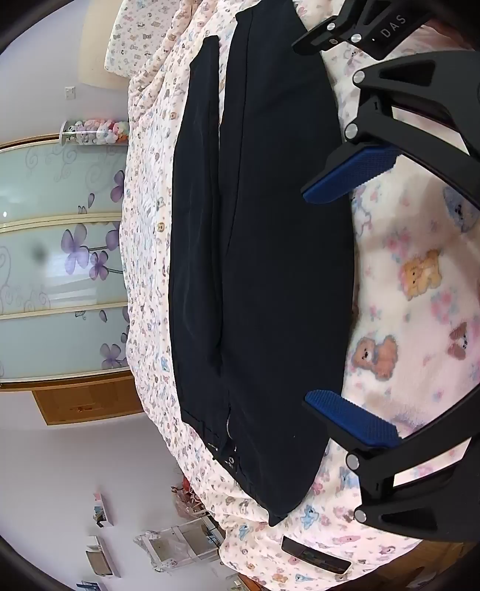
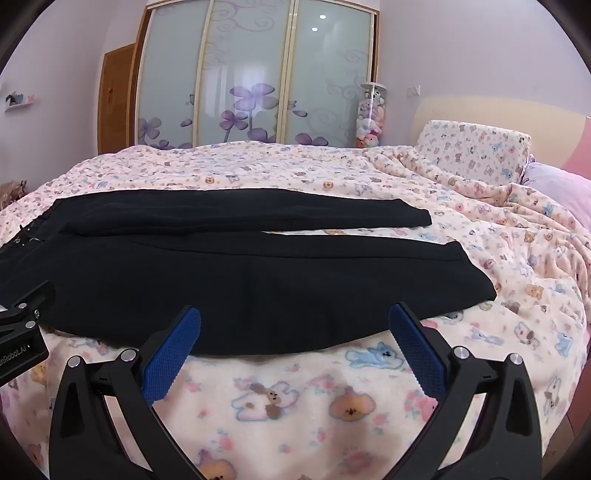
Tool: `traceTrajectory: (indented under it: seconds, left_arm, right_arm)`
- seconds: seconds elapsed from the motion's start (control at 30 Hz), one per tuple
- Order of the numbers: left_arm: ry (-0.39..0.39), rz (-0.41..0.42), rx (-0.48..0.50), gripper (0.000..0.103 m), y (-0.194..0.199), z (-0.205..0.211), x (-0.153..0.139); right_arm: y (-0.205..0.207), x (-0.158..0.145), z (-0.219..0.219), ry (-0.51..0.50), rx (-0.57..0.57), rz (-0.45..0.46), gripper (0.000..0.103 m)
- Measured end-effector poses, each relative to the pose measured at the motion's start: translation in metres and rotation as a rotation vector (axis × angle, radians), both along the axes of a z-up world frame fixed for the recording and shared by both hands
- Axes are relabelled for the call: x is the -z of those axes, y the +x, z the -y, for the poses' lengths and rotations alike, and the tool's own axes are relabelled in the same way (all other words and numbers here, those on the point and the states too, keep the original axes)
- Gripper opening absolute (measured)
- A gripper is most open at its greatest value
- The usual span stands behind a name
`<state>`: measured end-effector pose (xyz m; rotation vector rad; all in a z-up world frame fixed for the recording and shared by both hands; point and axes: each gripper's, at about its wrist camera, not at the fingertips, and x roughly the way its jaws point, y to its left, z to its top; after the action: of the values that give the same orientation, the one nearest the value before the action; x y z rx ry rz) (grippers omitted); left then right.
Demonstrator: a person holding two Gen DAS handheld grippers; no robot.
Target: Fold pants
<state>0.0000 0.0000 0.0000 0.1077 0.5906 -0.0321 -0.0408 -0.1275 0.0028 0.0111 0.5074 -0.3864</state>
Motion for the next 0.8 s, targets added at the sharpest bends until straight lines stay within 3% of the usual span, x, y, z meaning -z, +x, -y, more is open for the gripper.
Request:
traceTrajectory:
  seconds: [0.8]
  left_arm:
    - [-0.002, -0.003, 0.002, 0.101, 0.0002, 0.0, 0.0001]
  right_arm:
    - [-0.001, -0.0008, 0.0031, 0.002, 0.001, 0.003, 0.102]
